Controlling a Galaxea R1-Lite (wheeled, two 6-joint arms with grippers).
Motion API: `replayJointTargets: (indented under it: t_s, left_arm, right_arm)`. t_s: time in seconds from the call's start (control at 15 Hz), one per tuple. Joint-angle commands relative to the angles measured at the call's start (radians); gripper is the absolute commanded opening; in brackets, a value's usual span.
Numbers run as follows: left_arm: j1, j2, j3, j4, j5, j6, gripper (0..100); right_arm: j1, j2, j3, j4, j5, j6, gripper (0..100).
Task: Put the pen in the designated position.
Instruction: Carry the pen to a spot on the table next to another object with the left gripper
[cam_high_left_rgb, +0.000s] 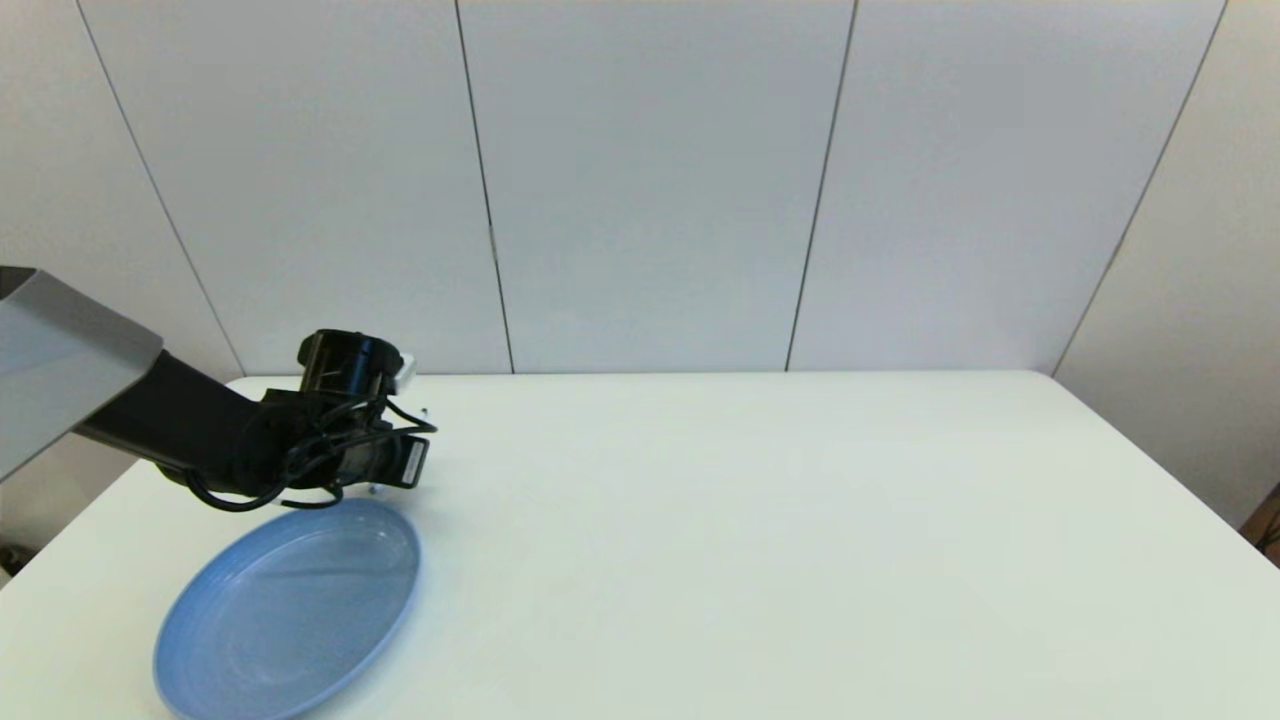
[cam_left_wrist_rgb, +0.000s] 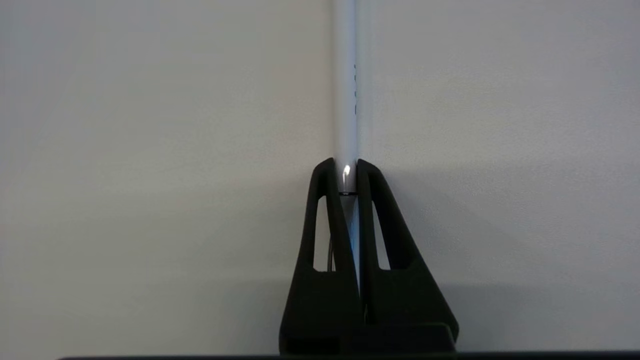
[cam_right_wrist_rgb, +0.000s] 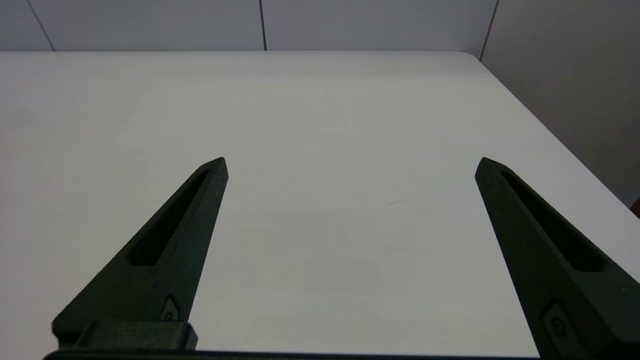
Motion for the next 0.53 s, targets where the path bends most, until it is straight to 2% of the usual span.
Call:
replayJointTargets:
  t_s: [0.07, 0.53]
  left_arm:
    - [0.0, -0.003, 0.001, 0.001, 0.001, 0.002, 0]
    - [-0.002, -0.005, -0.001, -0.002, 0.002, -0.001, 0]
  right_arm:
    - [0.0, 0.001, 0.0, 0.0, -0.001, 0.0, 100]
    - [0.0, 0.001, 0.0, 0.0, 0.001, 0.0, 100]
